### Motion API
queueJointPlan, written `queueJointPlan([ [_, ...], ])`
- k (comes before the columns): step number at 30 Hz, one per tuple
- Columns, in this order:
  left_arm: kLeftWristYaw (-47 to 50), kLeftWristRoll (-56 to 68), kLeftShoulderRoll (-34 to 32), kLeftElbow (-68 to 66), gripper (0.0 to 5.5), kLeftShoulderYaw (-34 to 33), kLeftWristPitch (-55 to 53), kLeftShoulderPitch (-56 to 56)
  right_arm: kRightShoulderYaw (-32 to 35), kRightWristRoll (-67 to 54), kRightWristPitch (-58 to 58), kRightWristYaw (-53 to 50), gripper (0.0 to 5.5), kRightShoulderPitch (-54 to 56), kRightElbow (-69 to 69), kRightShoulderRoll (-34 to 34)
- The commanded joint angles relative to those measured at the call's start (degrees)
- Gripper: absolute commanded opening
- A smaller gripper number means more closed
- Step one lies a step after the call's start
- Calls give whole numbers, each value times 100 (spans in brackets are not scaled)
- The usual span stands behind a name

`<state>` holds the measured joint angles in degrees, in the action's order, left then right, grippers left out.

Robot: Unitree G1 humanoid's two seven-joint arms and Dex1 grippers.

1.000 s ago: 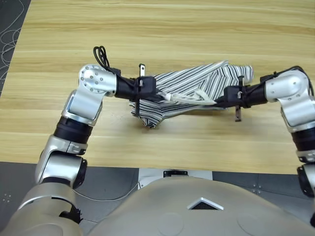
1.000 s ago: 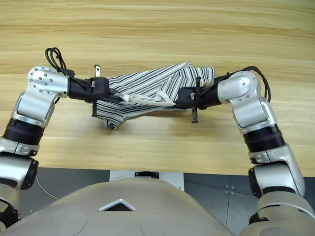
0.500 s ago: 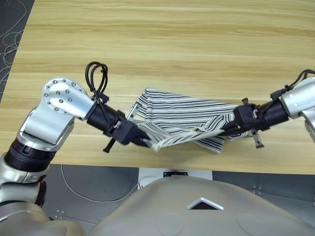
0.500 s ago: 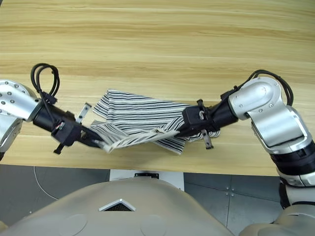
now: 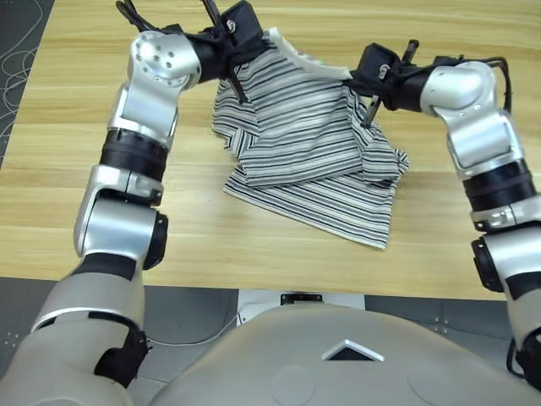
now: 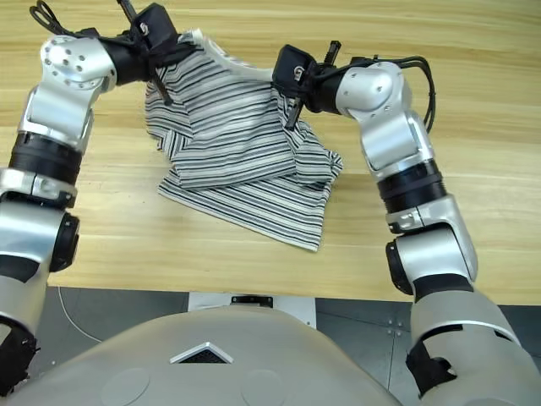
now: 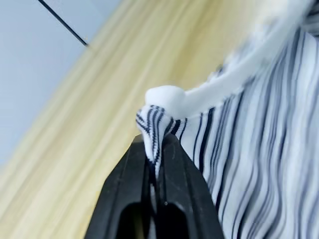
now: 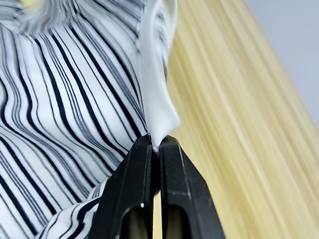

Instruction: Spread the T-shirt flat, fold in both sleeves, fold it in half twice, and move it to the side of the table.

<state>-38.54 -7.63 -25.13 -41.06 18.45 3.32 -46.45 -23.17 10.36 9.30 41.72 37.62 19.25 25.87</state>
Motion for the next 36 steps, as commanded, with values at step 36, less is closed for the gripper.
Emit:
queueJointPlan([
  [36, 5692, -3393, 571, -3571, 118, 1397, 1491, -1312, -1666, 3725, -2476, -4653, 172, 2109, 4867, -846],
])
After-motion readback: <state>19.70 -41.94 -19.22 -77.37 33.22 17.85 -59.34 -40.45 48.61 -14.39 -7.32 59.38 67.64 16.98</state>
